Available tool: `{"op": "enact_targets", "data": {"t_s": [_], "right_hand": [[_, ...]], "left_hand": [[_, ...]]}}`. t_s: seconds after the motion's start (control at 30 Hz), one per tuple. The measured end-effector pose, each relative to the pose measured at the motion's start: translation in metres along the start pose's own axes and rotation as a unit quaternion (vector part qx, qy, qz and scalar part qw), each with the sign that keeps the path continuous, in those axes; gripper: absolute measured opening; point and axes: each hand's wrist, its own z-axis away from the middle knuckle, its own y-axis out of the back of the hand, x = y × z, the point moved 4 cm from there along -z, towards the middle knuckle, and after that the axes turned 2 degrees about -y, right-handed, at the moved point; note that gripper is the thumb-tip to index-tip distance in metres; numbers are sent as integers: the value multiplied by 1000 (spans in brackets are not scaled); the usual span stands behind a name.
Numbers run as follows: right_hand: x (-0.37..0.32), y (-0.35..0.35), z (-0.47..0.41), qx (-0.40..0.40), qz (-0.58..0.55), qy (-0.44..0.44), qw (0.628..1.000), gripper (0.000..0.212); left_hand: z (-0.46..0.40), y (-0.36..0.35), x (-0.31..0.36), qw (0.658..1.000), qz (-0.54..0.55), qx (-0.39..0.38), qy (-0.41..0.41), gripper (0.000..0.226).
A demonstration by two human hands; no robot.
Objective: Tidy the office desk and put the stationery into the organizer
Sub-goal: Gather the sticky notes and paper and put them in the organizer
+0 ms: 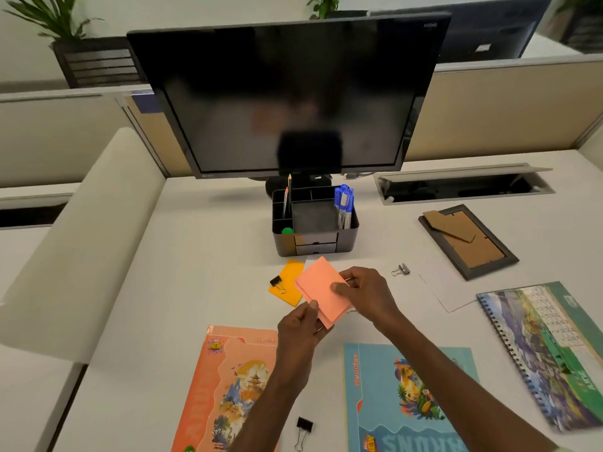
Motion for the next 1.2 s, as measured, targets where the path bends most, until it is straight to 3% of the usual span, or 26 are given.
{"op": "enact_targets", "data": {"t_s": [0.13, 0.37, 0.43, 0.7, 0.83, 1.03, 1.2], "right_hand": [[-2, -14, 3, -6, 19, 5, 1000, 34], [-10, -40, -3, -50, 55, 73, 995, 19], [-12, -44, -11, -52, 88, 106, 989, 23], [-7, -84, -28, -127, 323, 195, 917, 38], [-7, -102, -22, -164, 368, 233, 885, 37], [0, -106, -13, -194, 309, 231, 902, 33], [-2, -102, -12, -147, 295, 213, 920, 25]], "left_hand": [[-4, 10, -8, 998, 30, 28, 44, 22], [-12, 37, -17, 994, -20, 101, 25, 19], [-14, 48, -20, 992, -36, 116, 24, 19], [-15, 96, -26, 975, -84, 205, 31, 23], [-16, 108, -25, 973, -71, 217, 36, 23], [-15, 113, -22, 969, -77, 231, 32, 24], [-15, 107, -23, 970, -71, 229, 39, 23]]}}
